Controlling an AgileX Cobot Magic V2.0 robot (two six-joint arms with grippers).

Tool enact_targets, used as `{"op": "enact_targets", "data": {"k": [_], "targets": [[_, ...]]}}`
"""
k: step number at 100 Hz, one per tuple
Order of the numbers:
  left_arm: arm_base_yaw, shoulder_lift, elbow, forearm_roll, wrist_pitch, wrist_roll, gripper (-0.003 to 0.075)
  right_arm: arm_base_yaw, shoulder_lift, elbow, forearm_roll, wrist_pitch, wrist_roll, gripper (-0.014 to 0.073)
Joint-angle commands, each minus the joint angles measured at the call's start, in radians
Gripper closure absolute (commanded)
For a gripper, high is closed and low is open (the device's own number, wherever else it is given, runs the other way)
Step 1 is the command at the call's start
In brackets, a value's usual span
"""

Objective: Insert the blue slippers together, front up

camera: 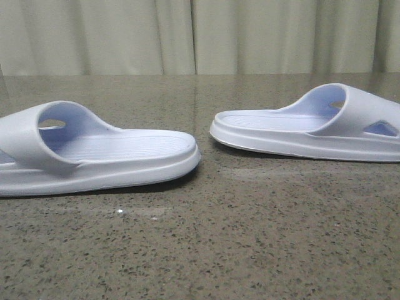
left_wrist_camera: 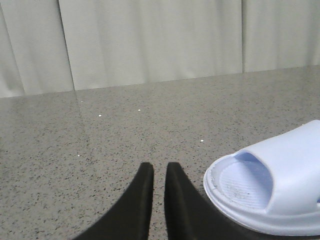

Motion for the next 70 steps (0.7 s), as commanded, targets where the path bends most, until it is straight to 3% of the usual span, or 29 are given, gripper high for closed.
{"op": "enact_targets", "data": {"k": [1,70], "targets": [[-0.003,-0.028,0.010,-0.003,-0.071,-0.009,0.0704,0.003,-0.021,0.021,0.000,-0.074,0.000,0.0701],[-0.003,-0.028,0.010,-0.003,-0.077,-0.009,0.0705,0.003,-0.021,0.021,0.000,-0.131,0.000,0.0701]]}}
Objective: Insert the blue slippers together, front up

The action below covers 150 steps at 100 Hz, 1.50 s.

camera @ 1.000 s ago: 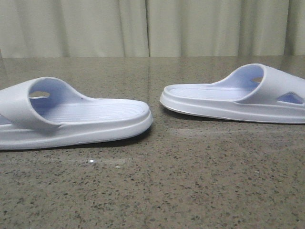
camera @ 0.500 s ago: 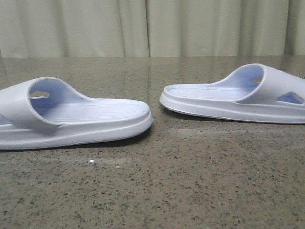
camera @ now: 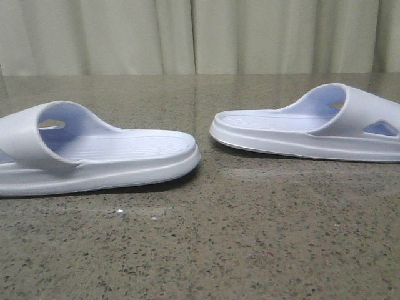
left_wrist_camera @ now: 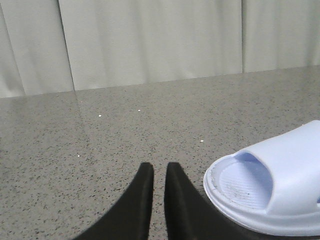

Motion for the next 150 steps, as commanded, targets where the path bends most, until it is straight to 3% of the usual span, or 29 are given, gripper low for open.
{"op": "enact_targets", "data": {"k": [1,20,46,56,89,107,125,132,139,150], "targets": [[-0.003,-0.028,0.010,-0.003,-0.077,-0.009,0.0704,0.003,-0.021,0.021,0.000,-0.108,0.000,0.0701],[-0.003,-0.028,0.010,-0.028,-0.085,-0.009,0.0704,0.003,-0.021,0.021,-0.005,-0.114,0.000,0.0701],[-0.003,-0.028,-0.011,-0.372,-0.153,-0.009,0.0705,0.003,-0.021,-0.025,0.000,-0.074,0.000,0.0700],[-0.003,-0.026,-0.056,-0.510,-0.119,-0.009,0.0705,0.003,-0.015,-0.100,0.000,0.038,0.000,0.0700],[-0.003,0.178,-0.309,-0.653,0.074,-0.009,0.0705,0.003,0.145,-0.370,0.008,0.198,0.000,0.0700],[-0.003,0.371,-0.479,-0.663,0.212,-0.009,0.0705,0.003,0.291,-0.506,0.099,0.271,0.000,0.0700],[-0.003,0.478,-0.530,-0.685,0.221,-0.009,0.0701,0.003,0.375,-0.552,0.133,0.292,0.000,0.0690],[-0.003,0.495,-0.530,-0.689,0.223,-0.009,0.0666,0.003,0.390,-0.552,0.139,0.308,0.000,0.0650],[-0.003,0.501,-0.530,-0.689,0.223,-0.009,0.0582,0.003,0.397,-0.552,0.154,0.310,0.000,0.0580],[-0.003,0.503,-0.530,-0.689,0.223,-0.009,0.0342,0.003,0.397,-0.552,0.162,0.293,0.000,0.0437]]}}
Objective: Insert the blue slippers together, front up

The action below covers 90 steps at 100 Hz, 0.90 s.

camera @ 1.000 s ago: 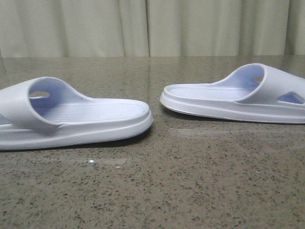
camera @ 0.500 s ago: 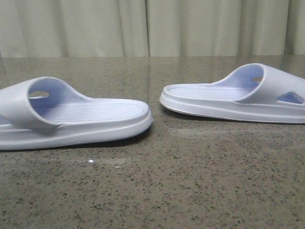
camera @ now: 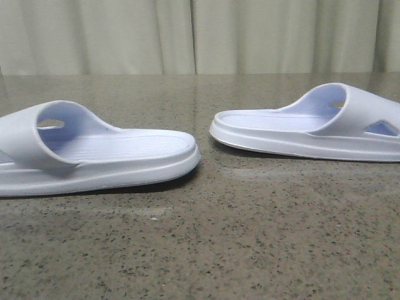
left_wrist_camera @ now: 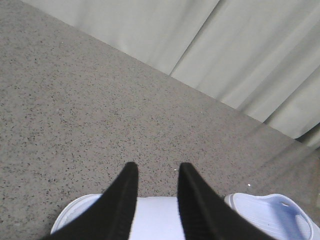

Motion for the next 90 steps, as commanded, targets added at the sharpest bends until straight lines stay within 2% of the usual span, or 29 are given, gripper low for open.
{"op": "enact_targets", "data": {"k": [1,8,15,23,43,90], "targets": [[-0.003,0.012,-0.036,-0.025,-0.055,-0.008,0.0307,0.003,0.016,-0.034,0.013,-0.087,0.000,0.0417],[-0.003,0.012,-0.036,-0.025,-0.056,-0.008,0.0164,0.003,0.016,-0.034,0.013,-0.103,0.000,0.0333],[-0.003,0.014,-0.034,-0.015,-0.056,-0.008,0.0100,0.003,0.016,-0.034,0.013,-0.115,0.000,0.0291],[-0.003,0.014,-0.017,-0.009,-0.078,-0.020,0.0099,0.003,0.016,-0.034,0.013,-0.128,0.000,0.0290],[-0.003,0.035,0.068,-0.009,-0.129,-0.222,0.0099,0.003,0.016,-0.034,0.013,-0.130,0.000,0.0290],[-0.003,0.203,0.117,-0.005,-0.164,-0.250,0.0099,0.003,0.016,-0.034,0.013,-0.130,0.000,0.0290]]}}
